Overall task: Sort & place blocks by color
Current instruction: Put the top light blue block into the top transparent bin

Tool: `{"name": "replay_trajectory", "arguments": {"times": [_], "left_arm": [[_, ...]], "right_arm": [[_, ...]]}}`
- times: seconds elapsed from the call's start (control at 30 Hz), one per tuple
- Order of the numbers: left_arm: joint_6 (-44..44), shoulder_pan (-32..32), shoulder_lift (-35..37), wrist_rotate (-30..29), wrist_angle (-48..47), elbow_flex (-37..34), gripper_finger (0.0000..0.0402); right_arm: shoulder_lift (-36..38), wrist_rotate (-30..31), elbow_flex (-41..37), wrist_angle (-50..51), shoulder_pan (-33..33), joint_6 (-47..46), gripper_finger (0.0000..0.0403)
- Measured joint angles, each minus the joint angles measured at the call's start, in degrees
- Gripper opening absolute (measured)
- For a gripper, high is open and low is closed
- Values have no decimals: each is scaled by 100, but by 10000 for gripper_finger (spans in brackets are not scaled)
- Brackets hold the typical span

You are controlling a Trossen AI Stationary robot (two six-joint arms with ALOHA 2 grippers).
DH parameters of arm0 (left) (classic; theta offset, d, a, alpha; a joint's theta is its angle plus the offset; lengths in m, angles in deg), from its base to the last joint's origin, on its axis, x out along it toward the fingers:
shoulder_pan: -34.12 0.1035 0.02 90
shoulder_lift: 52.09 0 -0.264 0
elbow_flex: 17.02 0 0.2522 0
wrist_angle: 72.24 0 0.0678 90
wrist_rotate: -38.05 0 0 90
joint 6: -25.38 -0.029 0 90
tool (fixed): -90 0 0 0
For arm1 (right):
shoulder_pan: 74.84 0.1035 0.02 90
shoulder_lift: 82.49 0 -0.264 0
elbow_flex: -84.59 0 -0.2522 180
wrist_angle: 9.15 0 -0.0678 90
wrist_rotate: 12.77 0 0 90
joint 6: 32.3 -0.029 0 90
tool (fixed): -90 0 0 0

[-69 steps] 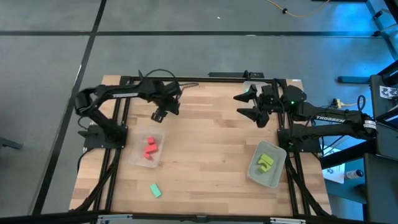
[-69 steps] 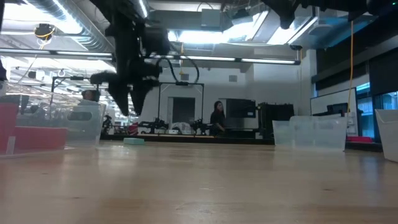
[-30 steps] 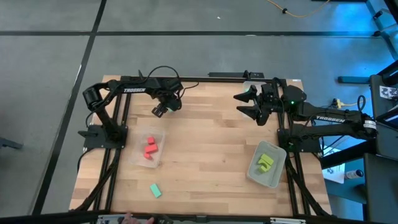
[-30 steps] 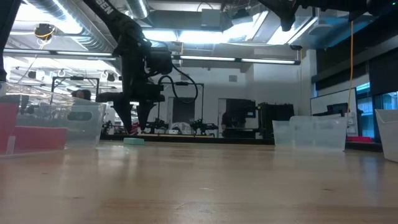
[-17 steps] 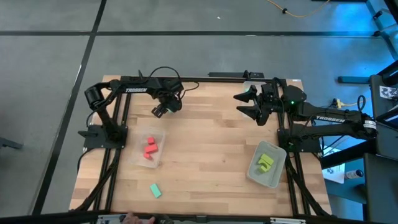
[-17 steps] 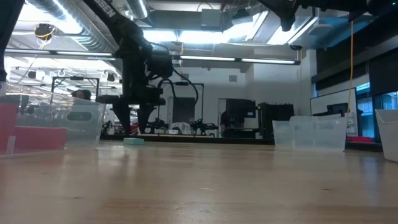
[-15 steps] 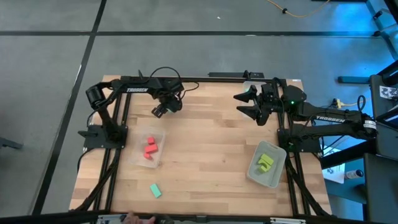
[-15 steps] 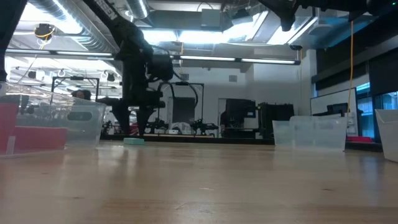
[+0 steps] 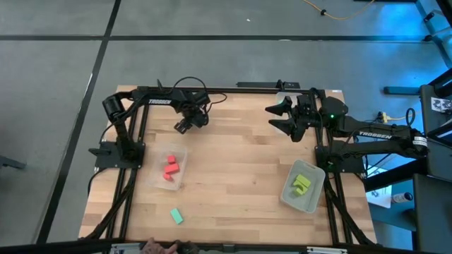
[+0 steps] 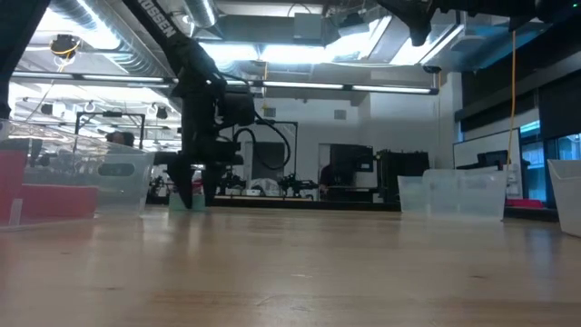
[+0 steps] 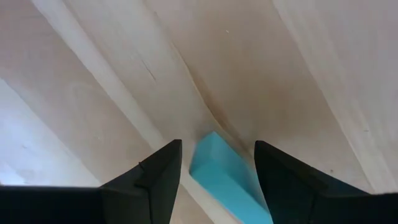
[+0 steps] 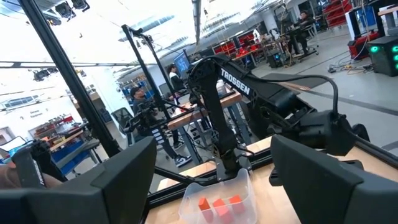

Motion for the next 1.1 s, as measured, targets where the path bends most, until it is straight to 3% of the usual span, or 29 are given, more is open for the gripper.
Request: {"name": "replay_trajectory", "arguments": {"times": [0.13, 0.4, 0.7, 0.87, 1.03, 1.1], "left_arm": [[101, -4, 0, -16, -89, 0, 195], [1340, 197, 0, 2, -133, 0, 195], [1924, 252, 2, 8, -389, 0, 186], [2482, 254, 2, 4, -378, 0, 139], [3192, 195, 37, 130, -486, 0, 48], [3507, 195, 131, 381, -499, 0, 44]], "right_arm": [[0, 4, 0, 1, 0, 17, 318], [0, 7, 0, 1, 0, 17, 318], [0, 7, 0, 6, 0, 17, 318], [0, 7, 0, 9, 0, 17, 318], [0, 7, 0, 56, 0, 20, 318], [0, 4, 0, 58, -1, 20, 318]]}}
